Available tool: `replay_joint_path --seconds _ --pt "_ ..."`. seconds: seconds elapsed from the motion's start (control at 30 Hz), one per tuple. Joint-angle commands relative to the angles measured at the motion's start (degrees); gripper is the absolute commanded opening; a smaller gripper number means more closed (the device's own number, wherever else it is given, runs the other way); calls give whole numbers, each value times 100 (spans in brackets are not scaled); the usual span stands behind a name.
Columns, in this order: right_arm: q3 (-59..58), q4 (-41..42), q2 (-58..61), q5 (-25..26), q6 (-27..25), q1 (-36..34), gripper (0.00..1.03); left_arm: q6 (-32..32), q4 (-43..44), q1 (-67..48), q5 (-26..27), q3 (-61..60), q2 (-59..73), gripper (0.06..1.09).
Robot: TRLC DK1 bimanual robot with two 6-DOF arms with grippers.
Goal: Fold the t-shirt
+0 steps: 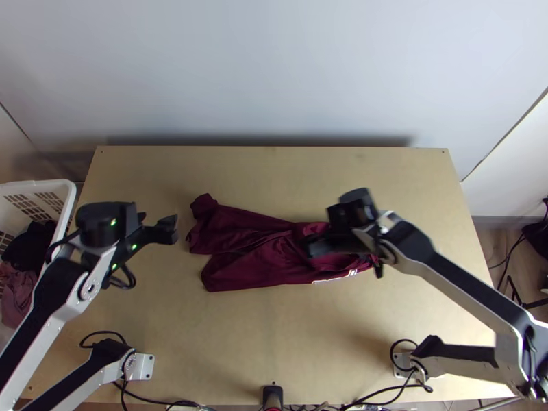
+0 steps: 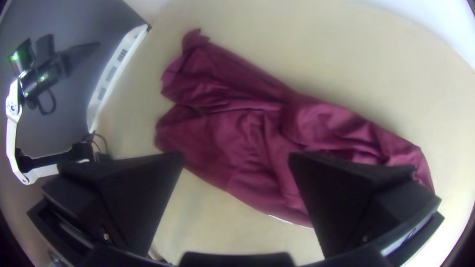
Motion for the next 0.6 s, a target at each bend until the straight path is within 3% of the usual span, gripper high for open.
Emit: replay_joint_path --seconds 0.0,0.57 --pt "612 29 944 -8 4 868 98 30 13 432 -1 -624 -668 104" --pt "2300 38 2807 -8 4 2055 98 197 -207 907 16 -1309 -1529 104"
